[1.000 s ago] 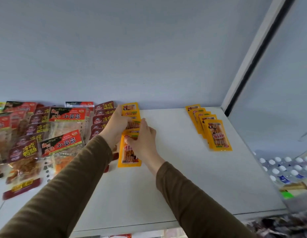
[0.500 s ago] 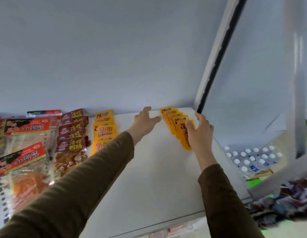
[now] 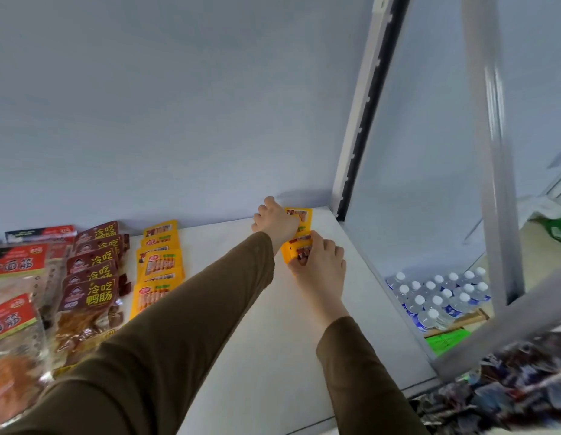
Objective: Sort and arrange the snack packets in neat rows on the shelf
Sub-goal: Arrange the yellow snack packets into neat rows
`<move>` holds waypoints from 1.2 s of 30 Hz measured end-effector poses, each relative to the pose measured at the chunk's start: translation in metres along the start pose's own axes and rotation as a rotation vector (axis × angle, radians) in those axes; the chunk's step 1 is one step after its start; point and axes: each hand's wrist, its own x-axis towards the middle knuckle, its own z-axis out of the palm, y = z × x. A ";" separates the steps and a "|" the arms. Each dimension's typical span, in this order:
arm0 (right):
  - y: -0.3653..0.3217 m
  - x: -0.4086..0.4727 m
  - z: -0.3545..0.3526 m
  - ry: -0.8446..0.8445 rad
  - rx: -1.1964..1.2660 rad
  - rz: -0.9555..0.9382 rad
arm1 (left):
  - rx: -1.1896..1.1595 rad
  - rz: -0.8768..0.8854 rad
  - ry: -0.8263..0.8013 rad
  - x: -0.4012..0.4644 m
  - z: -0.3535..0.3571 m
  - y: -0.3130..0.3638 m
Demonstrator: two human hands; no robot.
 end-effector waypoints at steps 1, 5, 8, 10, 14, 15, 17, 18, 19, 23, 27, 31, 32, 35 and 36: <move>-0.002 -0.002 0.002 0.029 -0.007 0.001 | 0.095 -0.005 -0.014 0.003 -0.001 0.002; -0.001 -0.008 0.005 0.114 -0.055 -0.013 | 0.339 0.031 -0.071 0.012 0.001 0.005; 0.003 -0.008 0.006 0.116 -0.085 -0.021 | 0.357 0.044 -0.103 0.016 0.007 0.007; 0.004 -0.009 0.005 0.109 -0.087 -0.031 | 0.341 0.029 -0.121 0.019 0.009 0.008; 0.007 -0.009 0.004 0.069 -0.026 -0.037 | 0.294 -0.007 -0.160 0.025 0.011 0.010; 0.008 -0.009 0.003 0.056 -0.014 -0.035 | 0.307 -0.005 -0.167 0.026 0.011 0.012; 0.009 -0.008 0.002 0.034 -0.001 -0.036 | 0.359 0.005 -0.172 0.026 0.011 0.016; 0.010 -0.008 0.001 0.023 0.004 -0.036 | 0.394 0.011 -0.172 0.026 0.010 0.019; 0.010 -0.008 -0.001 0.015 0.012 -0.036 | 0.422 0.019 -0.171 0.026 0.009 0.021; 0.014 -0.010 -0.004 -0.010 0.036 -0.039 | 0.430 0.031 -0.179 0.025 0.006 0.025; 0.015 -0.010 -0.007 -0.032 0.049 -0.038 | 0.284 0.046 -0.189 0.022 0.003 0.019; 0.013 -0.012 -0.010 -0.005 0.137 -0.014 | -0.229 0.061 -0.237 0.018 -0.011 0.002; 0.012 -0.012 -0.011 0.000 0.167 -0.006 | -0.332 0.049 -0.256 0.015 -0.015 -0.004; 0.009 -0.011 -0.010 -0.031 0.243 0.014 | -0.717 -0.041 -0.363 0.001 -0.020 -0.020; 0.009 -0.010 -0.008 -0.040 0.269 0.019 | -0.838 -0.064 -0.412 -0.004 -0.021 -0.026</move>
